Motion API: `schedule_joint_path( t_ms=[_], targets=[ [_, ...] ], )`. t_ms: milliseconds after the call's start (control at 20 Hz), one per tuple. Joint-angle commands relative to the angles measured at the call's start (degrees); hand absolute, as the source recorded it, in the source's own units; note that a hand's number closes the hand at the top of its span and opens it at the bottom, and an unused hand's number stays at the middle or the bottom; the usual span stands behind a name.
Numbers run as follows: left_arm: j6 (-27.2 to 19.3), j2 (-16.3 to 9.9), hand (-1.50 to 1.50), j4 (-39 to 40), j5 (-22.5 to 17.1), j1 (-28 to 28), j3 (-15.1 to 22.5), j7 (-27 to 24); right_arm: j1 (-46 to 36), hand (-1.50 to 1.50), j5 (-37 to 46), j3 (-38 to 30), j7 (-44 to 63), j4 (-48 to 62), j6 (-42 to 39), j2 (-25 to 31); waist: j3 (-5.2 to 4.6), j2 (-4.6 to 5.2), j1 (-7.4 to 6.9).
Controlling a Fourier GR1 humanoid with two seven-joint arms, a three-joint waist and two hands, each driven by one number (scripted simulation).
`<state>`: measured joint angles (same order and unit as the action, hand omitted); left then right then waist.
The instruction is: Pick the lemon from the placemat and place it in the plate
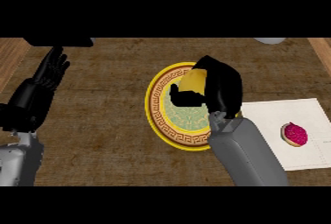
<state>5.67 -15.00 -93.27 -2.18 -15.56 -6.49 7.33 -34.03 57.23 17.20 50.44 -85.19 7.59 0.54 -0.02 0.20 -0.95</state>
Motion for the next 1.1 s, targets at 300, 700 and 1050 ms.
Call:
schedule_joint_path(
  t_ms=[300,700,1050],
  targets=[
    [0.2,0.7,0.0,2.1,0.5,-3.0,0.5,1.6,-8.7,1.5,-9.4,0.9,-2.3,25.9,17.5,-0.5,0.04,0.14,-0.23],
    [1.9,0.0,0.0,3.1,0.2,-2.8,-0.3,-1.4,-16.5,-1.5,-25.7,-0.5,-17.4,42.6,28.3,-0.5,0.06,0.51,-1.45],
    [-0.4,1.8,0.0,1.2,2.2,-2.4,1.3,0.1,-18.6,-1.5,-31.7,-4.9,-26.3,41.9,39.6,-0.5,0.07,0.29,-0.96]
  ],
)
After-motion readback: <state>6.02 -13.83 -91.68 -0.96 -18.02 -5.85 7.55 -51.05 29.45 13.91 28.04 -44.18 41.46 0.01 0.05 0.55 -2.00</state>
